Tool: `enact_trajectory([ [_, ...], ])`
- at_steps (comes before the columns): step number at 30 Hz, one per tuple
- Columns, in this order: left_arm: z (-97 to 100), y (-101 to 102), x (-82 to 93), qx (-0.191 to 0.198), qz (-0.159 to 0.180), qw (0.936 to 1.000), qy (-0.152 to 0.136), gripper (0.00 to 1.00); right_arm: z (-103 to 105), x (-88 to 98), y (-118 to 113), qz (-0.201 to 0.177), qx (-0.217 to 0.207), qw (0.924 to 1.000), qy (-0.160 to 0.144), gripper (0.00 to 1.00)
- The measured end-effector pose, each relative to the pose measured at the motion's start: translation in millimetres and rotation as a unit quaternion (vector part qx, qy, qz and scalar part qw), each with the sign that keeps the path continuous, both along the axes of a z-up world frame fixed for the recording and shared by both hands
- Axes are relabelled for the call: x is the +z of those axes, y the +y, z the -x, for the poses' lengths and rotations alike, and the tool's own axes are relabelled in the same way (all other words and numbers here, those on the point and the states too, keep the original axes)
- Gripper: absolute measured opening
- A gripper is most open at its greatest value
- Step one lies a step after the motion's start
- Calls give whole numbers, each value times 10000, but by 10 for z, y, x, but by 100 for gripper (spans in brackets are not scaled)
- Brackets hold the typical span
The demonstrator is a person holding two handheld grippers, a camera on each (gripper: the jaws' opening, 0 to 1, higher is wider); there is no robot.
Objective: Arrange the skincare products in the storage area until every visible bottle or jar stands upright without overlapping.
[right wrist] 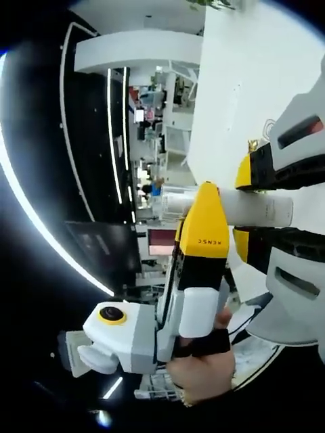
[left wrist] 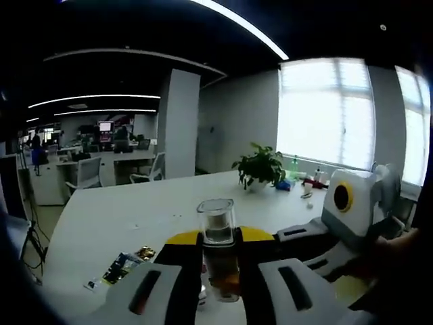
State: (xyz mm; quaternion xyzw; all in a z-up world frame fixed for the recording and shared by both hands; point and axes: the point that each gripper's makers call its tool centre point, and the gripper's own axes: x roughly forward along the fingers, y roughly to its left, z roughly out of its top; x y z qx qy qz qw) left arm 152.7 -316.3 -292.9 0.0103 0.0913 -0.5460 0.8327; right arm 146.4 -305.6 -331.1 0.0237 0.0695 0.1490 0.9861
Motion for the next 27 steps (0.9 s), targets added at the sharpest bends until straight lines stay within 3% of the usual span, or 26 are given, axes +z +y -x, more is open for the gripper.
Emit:
enact_trajectory([
  [4,45,-36,10,-157,-22,9997,-164,15,11,-1,-41,-192,22,9998,29,9],
  [7,104,-74,40,-449,-10,9978,-492,15,26,0,-66,-341,45,9994,14,9],
  [12,176,-87,53,-718,114,9970,-277,25,45,46,-102,-736,139,9972,-30,9],
  [21,193,-64,47,-827,105,9961,-288,24,45,56,-135,-837,255,9962,-38,9],
  [27,203,-16,118,-1074,354,9934,-208,26,114,101,-2,-887,727,9934,-66,9],
])
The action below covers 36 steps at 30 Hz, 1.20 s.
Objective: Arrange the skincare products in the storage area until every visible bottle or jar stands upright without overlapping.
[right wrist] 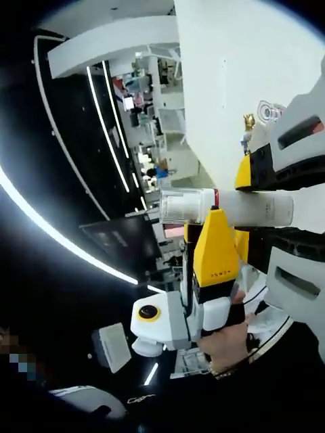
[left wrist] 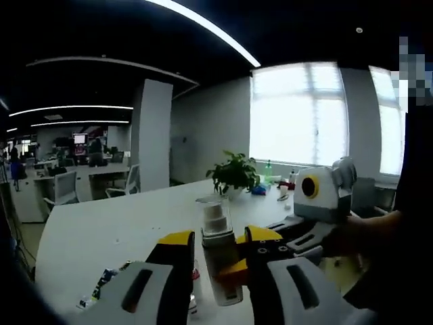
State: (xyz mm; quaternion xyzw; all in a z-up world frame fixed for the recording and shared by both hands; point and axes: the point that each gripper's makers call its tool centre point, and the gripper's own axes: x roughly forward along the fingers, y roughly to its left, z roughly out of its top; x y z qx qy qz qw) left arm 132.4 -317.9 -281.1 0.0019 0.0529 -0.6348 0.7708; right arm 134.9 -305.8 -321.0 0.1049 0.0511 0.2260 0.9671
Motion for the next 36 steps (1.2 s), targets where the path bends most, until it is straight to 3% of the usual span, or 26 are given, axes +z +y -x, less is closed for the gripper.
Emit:
enact_trajectory([
  [5,27,67,14,-359,63,9993,107,28,85,64,166,-50,492,9987,-80,9],
  [9,93,135,86,-796,315,9954,442,29,144,101,284,-201,822,9964,-100,9],
  [13,188,209,89,-1265,299,9888,730,30,202,147,376,-443,1125,9926,-122,9],
  [16,217,252,65,-1424,196,9877,620,30,235,172,415,-568,1256,9904,-119,9],
  [22,233,313,79,-1622,297,9827,837,29,306,237,471,-958,1535,9835,-84,9],
  [28,285,336,108,-1823,358,9779,960,29,368,267,532,-1006,1805,9784,-83,9],
  [36,381,330,127,-2066,318,9739,879,25,421,314,604,-1057,2045,9730,-136,9],
])
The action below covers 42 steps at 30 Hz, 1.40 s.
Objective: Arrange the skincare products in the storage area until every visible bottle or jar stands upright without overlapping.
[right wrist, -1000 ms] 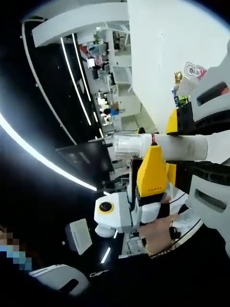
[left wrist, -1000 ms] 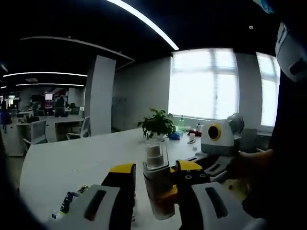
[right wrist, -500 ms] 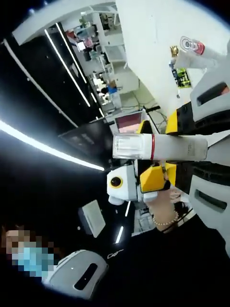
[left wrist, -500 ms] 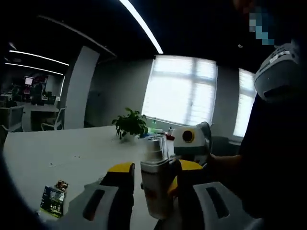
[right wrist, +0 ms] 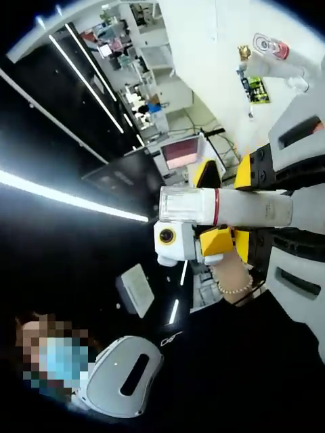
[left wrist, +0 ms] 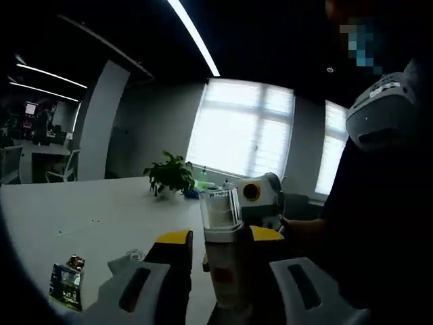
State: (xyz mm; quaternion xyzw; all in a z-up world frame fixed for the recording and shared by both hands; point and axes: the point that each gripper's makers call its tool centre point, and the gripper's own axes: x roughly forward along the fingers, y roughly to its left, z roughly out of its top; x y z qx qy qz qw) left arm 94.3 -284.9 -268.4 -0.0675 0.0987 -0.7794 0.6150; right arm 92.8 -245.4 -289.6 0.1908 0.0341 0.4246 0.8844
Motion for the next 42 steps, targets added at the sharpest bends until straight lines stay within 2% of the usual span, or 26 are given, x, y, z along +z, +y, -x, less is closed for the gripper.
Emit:
enact_trajectory([
  [5,59,2,2,-139,-13,9999,4,23,40,-3,10,28,174,9998,3,9],
  [7,79,-4,4,-178,-14,9998,-34,20,35,-9,-4,46,169,9998,11,9],
  [11,73,-25,-5,-137,-55,9999,-38,20,25,-18,-27,98,140,9999,-6,10],
  [16,36,-53,-46,45,-171,9998,-74,20,-7,-60,-67,262,-48,9996,-15,10],
  [20,-4,-71,-52,204,-207,9996,35,19,-45,-64,-114,313,-185,9993,-46,10],
  [22,-59,-81,-60,356,-244,9991,44,19,-87,-73,-161,466,-356,9982,-158,10],
  [29,-179,-100,-91,682,-334,9969,206,18,-149,-120,-178,770,-548,9953,-229,12],
  [34,-435,-93,-60,1337,-294,9894,491,18,-237,-195,-248,1019,-913,9906,-70,13],
  [38,-649,-65,-52,1930,-363,9799,344,19,-354,-229,-370,1210,-1561,9803,76,15],
  [42,-773,-51,-58,2385,-470,9698,190,19,-447,-200,-438,1571,-2018,9667,-60,16],
])
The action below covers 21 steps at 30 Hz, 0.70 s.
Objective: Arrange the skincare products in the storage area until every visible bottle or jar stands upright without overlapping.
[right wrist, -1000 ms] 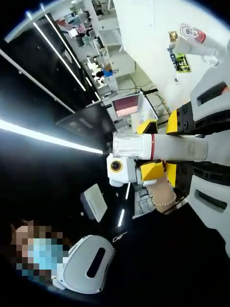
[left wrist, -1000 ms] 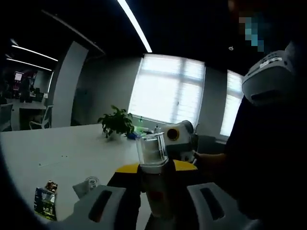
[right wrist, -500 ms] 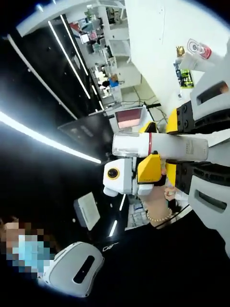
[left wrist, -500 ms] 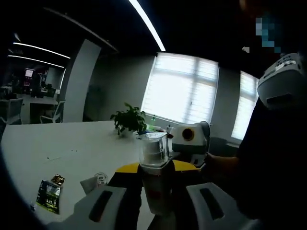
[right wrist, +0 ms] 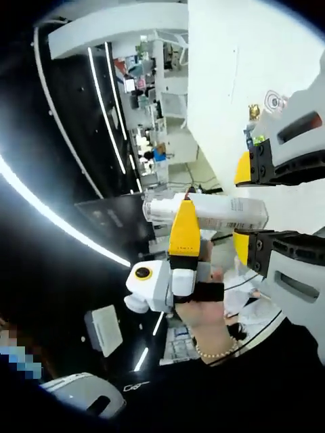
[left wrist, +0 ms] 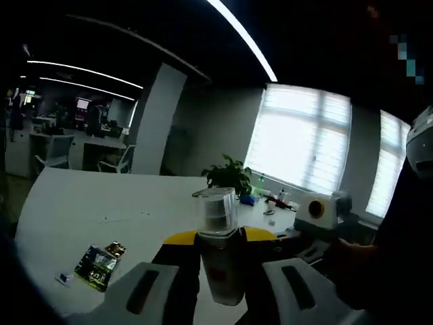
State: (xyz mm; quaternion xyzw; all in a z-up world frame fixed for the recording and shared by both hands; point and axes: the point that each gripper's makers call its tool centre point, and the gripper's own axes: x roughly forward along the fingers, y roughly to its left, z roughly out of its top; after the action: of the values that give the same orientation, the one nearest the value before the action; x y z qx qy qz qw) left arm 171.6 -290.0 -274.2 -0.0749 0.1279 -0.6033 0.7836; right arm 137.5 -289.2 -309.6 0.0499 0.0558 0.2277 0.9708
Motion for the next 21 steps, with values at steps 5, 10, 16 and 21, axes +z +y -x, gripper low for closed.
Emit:
enact_trajectory([
  [5,-77,-15,-44,541,-400,9971,-354,19,-67,83,-3,149,-223,9995,-136,19],
  [10,-126,-37,-79,960,-549,9930,-426,19,-121,104,50,409,-423,9980,-218,20],
  [16,-45,-117,35,979,-362,9933,-501,19,-175,148,55,459,-852,9947,-351,20],
  [21,26,-174,105,951,-215,9939,-518,19,-180,232,-71,399,-1170,9911,-498,15],
])
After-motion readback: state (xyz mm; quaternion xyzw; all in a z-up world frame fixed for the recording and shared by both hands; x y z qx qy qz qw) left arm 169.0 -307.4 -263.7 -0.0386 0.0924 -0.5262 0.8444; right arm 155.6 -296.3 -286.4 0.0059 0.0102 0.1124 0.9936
